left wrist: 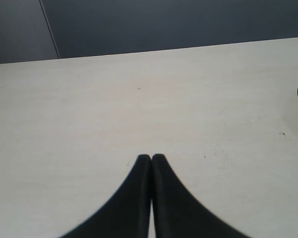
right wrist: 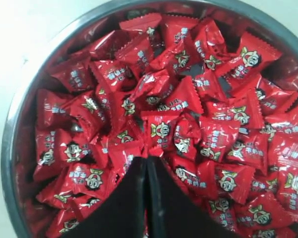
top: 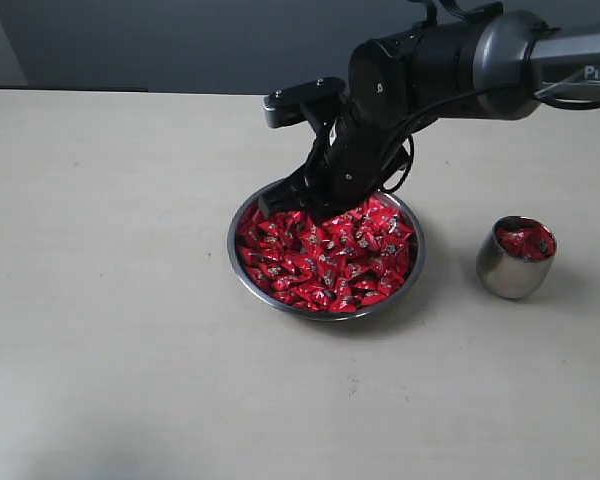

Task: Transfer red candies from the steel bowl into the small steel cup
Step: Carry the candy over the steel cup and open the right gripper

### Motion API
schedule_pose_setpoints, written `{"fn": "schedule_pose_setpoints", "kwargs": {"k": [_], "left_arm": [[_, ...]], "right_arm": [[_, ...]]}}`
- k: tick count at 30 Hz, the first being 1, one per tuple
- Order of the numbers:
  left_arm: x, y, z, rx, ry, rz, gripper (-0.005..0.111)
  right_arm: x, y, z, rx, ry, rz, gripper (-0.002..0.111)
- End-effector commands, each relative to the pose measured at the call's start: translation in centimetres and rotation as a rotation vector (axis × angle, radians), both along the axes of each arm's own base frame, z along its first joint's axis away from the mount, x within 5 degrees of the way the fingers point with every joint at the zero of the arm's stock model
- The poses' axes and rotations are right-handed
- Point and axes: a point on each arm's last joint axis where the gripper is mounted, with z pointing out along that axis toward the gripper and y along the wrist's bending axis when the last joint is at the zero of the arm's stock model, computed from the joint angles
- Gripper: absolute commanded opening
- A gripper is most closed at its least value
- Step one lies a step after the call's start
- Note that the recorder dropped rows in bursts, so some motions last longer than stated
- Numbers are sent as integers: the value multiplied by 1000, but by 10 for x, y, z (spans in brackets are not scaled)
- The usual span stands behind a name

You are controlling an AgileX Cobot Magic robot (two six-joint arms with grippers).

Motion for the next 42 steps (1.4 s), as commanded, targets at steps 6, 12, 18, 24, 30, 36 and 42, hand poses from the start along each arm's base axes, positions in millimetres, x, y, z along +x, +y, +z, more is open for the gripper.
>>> {"fn": "schedule_pose_setpoints", "kwargs": {"k": [6, 12, 18, 24, 30, 36, 42], "left_arm": [[0, 0, 0, 0, -11, 0, 0], [0, 0, 0, 0, -11, 0, 0], [0, 0, 0, 0, -11, 0, 0], [0, 0, 0, 0, -11, 0, 0], [0, 0, 0, 0, -11, 0, 0], [0, 0, 0, 0, -11, 0, 0], [0, 0, 0, 0, -11, 0, 0]], "right_arm": [[-2, -11, 35, 6, -89, -18, -1], [-7, -53, 47, 8, -106, -99, -1], [-16, -116, 71, 26, -139, -233, -1], [-23, -175, 88, 2, -157, -385, -1], [-15, -192, 71, -46, -143, -442, -1], [-2, -188, 51, -64, -121, -433, -1], [3, -187, 37, -98, -100, -419, -1]]}}
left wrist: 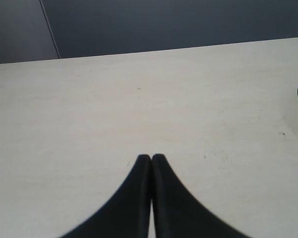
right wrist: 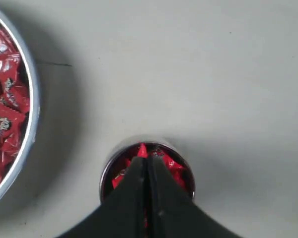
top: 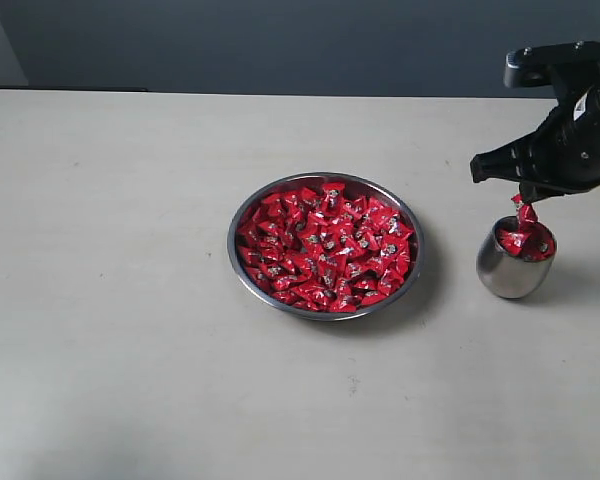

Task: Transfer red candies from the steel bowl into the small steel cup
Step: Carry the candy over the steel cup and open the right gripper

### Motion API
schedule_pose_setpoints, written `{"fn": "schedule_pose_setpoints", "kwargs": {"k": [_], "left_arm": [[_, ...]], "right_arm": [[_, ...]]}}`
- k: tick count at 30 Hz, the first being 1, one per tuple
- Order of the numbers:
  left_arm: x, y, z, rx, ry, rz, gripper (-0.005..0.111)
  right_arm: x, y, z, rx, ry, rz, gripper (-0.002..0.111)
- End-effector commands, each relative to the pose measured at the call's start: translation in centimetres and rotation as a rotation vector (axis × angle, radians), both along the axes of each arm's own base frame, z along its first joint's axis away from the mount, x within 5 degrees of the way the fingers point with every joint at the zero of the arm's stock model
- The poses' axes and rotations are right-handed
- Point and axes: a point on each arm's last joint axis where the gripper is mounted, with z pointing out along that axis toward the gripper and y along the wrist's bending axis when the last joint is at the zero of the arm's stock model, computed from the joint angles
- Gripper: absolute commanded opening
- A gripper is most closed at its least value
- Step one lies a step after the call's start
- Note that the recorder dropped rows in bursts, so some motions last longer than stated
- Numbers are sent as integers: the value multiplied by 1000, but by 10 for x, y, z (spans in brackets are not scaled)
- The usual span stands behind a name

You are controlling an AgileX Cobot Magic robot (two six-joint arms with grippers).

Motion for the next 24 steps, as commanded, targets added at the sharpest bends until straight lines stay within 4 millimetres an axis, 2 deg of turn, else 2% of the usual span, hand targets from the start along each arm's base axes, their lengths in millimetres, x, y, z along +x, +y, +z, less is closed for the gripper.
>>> {"fn": "schedule_pose_setpoints", "kwargs": {"k": [1, 15, 24], "left_arm": [[0, 0, 0, 0, -11, 0, 0], [0, 0, 0, 0, -11, 0, 0], [0, 0, 0, 0, -11, 0, 0]], "right_arm": [[3, -2, -5, -21, -12, 12, -1], [2, -11, -5, -113, 5, -43, -1], [1, -12, -5, -111, 17, -53, -1]]}}
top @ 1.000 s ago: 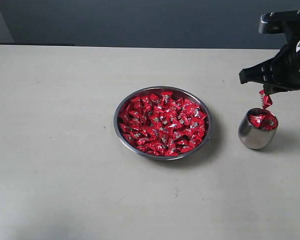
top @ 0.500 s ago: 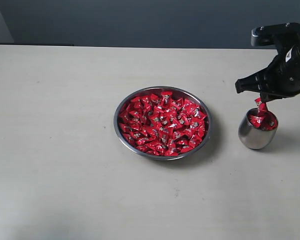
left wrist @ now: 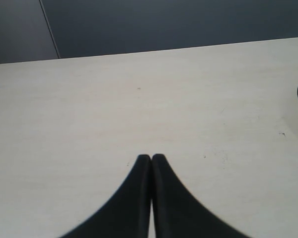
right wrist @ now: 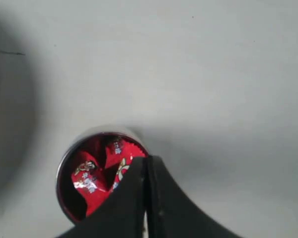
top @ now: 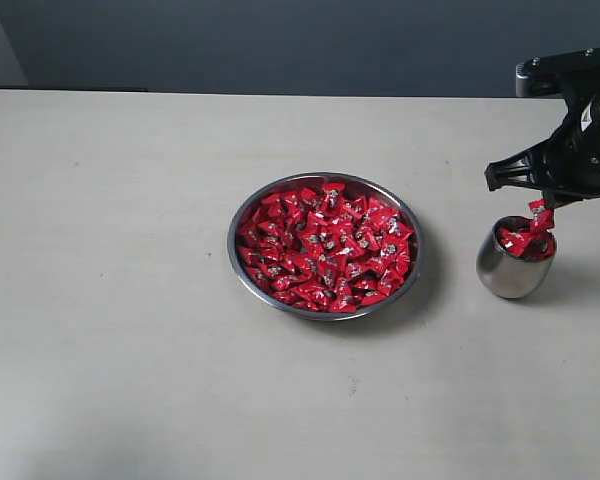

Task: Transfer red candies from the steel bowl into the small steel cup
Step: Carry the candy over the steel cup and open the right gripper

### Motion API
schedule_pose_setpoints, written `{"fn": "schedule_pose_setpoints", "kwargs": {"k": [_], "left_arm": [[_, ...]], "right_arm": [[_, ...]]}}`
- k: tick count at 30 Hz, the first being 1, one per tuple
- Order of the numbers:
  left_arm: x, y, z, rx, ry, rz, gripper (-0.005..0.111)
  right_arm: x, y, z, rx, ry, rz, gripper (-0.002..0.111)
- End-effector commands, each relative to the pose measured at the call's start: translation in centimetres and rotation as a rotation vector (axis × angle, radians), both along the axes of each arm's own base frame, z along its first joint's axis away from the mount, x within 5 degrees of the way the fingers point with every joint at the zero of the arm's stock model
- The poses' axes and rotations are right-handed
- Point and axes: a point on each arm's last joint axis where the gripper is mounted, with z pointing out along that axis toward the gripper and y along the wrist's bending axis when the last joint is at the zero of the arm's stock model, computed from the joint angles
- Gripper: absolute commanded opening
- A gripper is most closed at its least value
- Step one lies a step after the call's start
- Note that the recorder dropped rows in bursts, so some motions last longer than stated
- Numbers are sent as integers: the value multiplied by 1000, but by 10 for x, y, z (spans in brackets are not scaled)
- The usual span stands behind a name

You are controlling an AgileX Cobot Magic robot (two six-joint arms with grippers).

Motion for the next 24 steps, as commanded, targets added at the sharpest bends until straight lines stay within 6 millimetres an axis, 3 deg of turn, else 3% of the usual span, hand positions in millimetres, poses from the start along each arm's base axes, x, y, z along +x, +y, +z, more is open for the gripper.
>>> {"fn": "schedule_pose_setpoints", "kwargs": {"k": [1, 24], "left_arm": [[0, 0, 0, 0, -11, 0, 0], [0, 0, 0, 0, -11, 0, 0]], "right_arm": [[0, -3, -1, -13, 9, -7, -1], [0, 2, -12, 2, 67, 26, -1]]}}
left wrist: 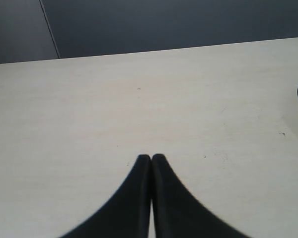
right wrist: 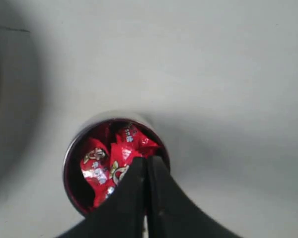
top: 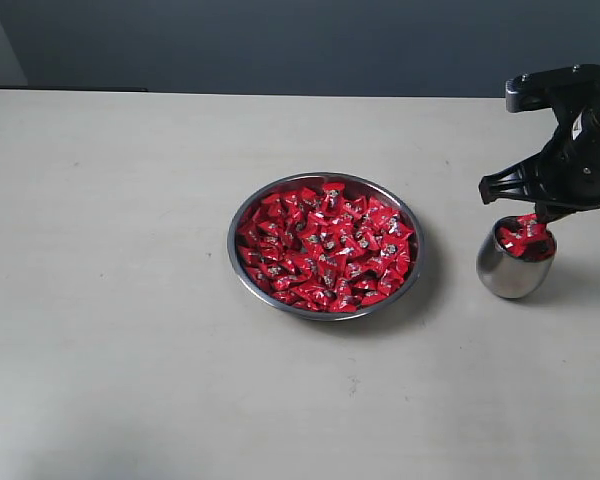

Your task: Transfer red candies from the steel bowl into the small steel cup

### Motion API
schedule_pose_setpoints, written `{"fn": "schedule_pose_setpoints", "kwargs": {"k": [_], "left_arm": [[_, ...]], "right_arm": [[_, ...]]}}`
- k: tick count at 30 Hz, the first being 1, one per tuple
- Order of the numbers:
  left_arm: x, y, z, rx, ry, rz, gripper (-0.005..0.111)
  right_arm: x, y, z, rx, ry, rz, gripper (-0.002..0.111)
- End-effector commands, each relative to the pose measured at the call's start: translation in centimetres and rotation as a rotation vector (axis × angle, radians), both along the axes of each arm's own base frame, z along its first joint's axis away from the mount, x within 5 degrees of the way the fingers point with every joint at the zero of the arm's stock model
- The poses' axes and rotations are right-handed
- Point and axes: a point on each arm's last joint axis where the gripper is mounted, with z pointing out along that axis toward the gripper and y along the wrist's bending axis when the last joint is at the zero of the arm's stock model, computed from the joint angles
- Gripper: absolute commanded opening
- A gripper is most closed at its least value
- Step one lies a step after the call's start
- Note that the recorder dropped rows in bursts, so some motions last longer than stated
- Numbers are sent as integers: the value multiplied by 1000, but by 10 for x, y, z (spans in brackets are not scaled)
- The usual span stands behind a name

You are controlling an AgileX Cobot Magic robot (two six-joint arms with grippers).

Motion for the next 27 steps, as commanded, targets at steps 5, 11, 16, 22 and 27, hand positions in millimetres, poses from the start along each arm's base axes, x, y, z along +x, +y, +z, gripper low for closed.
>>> {"fn": "schedule_pose_setpoints", "kwargs": {"k": [5, 11, 16, 22, 27], "left_arm": [[0, 0, 0, 0, -11, 0, 0], [0, 0, 0, 0, -11, 0, 0], [0, 0, 0, 0, -11, 0, 0], [0, 0, 0, 0, -11, 0, 0], [0, 0, 0, 0, -11, 0, 0]], "right_arm": [[0, -1, -1, -4, 2, 6, -1], [2, 0, -1, -1, -9, 9, -1], [4, 0, -13, -14, 29, 9, -1], [4, 0, -9, -12, 9, 13, -1], [4, 0, -9, -19, 11, 15, -1]]}}
